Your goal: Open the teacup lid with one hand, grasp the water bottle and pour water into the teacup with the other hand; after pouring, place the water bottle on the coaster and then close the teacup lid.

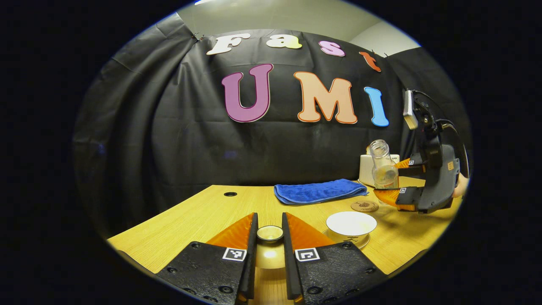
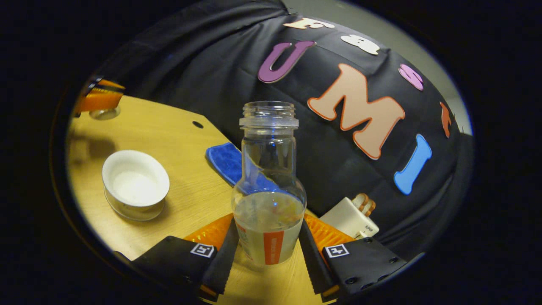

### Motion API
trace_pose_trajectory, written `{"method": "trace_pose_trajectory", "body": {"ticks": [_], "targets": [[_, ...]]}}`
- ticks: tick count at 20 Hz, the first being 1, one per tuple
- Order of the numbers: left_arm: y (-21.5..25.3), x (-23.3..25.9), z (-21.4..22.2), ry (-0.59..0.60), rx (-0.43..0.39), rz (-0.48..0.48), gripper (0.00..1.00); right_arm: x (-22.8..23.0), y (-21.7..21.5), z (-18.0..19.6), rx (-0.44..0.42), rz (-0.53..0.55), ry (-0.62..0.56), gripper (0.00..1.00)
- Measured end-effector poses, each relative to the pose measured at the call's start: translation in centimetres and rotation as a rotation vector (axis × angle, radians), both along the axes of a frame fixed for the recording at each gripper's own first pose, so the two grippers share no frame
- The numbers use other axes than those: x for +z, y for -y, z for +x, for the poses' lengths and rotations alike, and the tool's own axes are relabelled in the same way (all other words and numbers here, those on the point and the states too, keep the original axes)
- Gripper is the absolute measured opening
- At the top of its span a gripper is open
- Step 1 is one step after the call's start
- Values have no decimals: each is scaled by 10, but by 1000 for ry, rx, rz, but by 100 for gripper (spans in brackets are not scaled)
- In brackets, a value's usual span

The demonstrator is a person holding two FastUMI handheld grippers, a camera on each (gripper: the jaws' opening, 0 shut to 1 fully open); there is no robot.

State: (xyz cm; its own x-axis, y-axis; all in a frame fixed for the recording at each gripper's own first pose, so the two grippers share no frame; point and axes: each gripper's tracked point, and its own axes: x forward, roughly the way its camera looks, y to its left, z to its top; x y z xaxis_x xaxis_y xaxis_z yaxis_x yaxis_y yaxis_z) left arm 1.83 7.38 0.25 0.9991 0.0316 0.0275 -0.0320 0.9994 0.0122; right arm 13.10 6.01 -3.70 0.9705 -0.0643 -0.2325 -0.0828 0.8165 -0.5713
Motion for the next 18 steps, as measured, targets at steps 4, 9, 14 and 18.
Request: {"method": "trace_pose_trajectory", "body": {"ticks": [4, 9, 14, 18], "targets": [[0, -1, 0, 0, 0, 0, 27, -5, 20, 10, -89, 293, -37, 79], [0, -1, 0, 0, -3, 0, 27, -16, 28, 34, -113, 424, -26, 80], [0, -1, 0, 0, -3, 0, 27, -20, 29, 48, -111, 498, -12, 78], [1, -1, 0, 0, -3, 0, 27, -25, 34, 53, -129, 510, -24, 77]]}}
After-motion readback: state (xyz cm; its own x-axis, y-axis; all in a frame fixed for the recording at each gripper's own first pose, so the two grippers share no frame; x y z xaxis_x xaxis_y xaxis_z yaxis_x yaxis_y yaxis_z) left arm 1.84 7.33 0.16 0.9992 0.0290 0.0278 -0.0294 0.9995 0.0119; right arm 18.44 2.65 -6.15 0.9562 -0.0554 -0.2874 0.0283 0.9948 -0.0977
